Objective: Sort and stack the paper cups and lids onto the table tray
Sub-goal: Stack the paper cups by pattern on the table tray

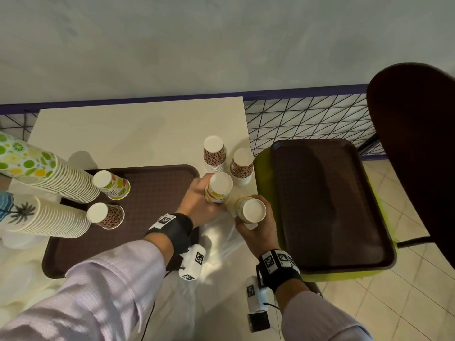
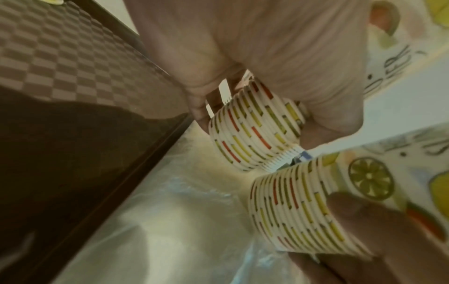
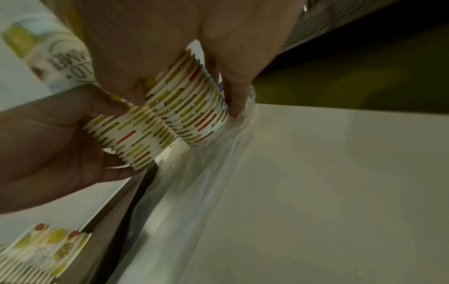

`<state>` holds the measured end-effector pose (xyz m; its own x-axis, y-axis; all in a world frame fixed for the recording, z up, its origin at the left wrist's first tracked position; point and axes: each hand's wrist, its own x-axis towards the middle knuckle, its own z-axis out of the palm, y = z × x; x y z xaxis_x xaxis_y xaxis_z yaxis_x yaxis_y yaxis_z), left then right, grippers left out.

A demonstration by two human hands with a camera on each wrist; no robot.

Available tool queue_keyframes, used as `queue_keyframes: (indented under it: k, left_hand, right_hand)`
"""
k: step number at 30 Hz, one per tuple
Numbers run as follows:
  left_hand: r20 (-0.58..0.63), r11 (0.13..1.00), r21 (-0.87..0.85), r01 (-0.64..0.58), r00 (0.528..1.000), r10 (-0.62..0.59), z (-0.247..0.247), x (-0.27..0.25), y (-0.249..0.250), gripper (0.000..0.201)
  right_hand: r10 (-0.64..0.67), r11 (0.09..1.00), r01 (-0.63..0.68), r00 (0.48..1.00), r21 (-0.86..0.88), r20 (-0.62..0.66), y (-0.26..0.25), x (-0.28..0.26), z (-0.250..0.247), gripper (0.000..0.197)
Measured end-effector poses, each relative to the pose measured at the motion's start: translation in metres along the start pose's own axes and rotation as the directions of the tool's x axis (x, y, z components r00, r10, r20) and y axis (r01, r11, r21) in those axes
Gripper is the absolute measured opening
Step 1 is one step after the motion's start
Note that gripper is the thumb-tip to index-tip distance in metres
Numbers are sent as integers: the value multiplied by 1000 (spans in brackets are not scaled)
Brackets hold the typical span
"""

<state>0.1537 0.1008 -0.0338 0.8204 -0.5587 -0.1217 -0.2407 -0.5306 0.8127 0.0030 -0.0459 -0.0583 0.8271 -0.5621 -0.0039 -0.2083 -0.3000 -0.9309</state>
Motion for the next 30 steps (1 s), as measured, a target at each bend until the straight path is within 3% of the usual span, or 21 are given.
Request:
queue_keyframes:
  k: [4, 8, 11, 14, 20, 30]
  left_hand:
    - [-20, 984, -140, 110, 993, -113, -18, -19, 1, 68]
    - [20, 914, -362, 182, 982, -188, -40, -44, 18, 68]
    - [-34, 855, -493, 163, 978, -206, -61, -70, 40, 54]
    - [-78, 815, -563, 137, 973, -217, -82, -100, 51, 51]
    - [-234, 805, -590, 61, 941, -243, -126, -149, 40, 60]
    - [-401, 838, -538, 86, 849, -345, -200, -207, -9, 68]
  right_hand:
    - [24, 995, -24, 1000, 98, -4, -3, 3, -9, 70]
    - [65, 978, -66, 998, 199, 16, -13, 0, -18, 73]
    - [108, 955, -136, 987, 265, 119, -33, -5, -18, 62]
    - [59, 956, -131, 962, 261, 267, -63, -8, -11, 49]
    - [15, 948, -161, 885, 275, 466, -106, -1, 40, 52]
    - [-32, 967, -107, 846, 229, 532, -181, 38, 163, 63]
